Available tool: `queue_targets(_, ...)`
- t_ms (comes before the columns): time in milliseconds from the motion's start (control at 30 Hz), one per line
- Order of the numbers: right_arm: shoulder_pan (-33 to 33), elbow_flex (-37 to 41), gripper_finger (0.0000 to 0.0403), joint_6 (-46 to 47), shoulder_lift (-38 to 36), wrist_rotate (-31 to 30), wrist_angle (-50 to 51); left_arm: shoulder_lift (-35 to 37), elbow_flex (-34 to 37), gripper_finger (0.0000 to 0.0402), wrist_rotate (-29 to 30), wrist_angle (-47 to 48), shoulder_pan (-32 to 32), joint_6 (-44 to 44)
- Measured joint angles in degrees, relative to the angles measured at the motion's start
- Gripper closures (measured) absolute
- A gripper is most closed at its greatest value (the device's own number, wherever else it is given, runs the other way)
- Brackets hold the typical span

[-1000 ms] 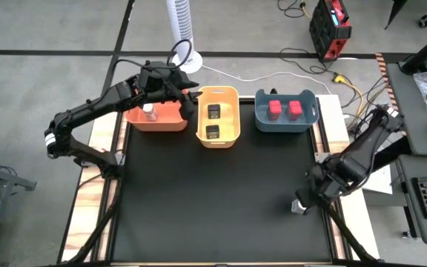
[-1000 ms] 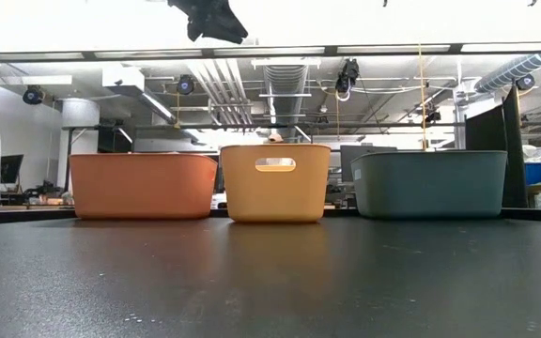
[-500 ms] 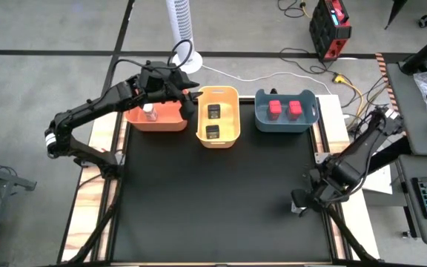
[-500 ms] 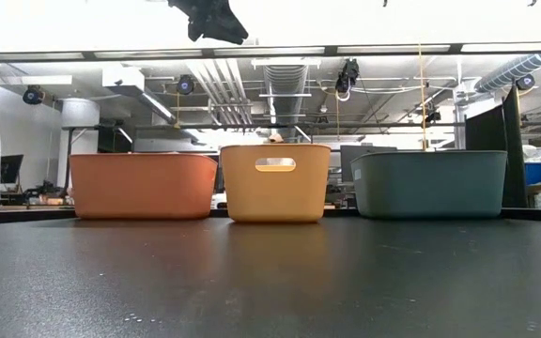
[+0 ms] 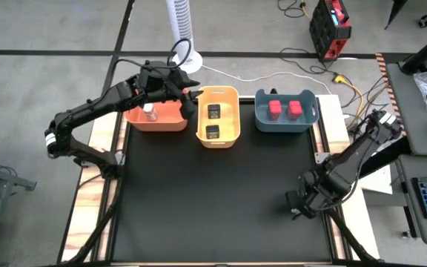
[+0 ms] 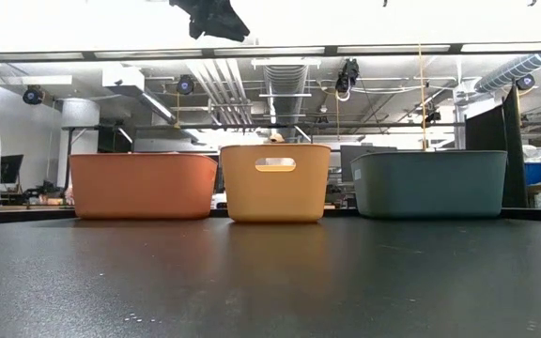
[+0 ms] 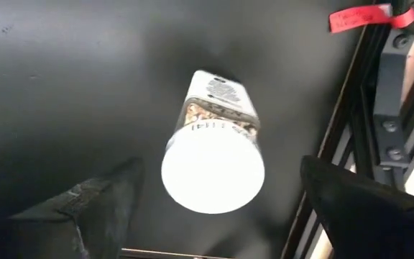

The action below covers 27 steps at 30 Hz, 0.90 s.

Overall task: Sort spices by type
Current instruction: Put the white spice bottle into the orange bin

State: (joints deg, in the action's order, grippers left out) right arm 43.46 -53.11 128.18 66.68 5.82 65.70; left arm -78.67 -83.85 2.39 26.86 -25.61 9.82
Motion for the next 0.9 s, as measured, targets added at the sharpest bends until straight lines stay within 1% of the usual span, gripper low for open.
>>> queue_targets(167, 0.0, 0.2, 0.007, 0.87, 1.77, -0.18, -1.23, 0.0, 0.0, 0.0265, 0.0, -1.35, 0.0, 0.25)
queue_targets(233, 0.0, 0.43, 0.0086, 0.93, 2.12, -1.17, -1.55, 0.0, 0.0, 0.0265, 0.0, -1.41, 0.0, 0.54)
queue_targets(333, -0.57, 0.73, 0.0113, 1.37, 2.16, -2.05, -2.37, 0.0, 0.0, 0.0265, 0.0, -1.46, -0.01, 0.91)
queue_targets(633, -1.26, 0.79, 0.0201, 1.69, 2.14, -1.98, -3.43, 0.0, 0.02, 0.0265, 0.0, -1.54, 0.0, 1.49)
queue_targets(900, -1.37, 1.12, 0.0204, 1.16, 1.7, -2.28, -3.04, 0.0, 0.02, 0.0265, 0.0, -1.58, 0.0, 1.95)
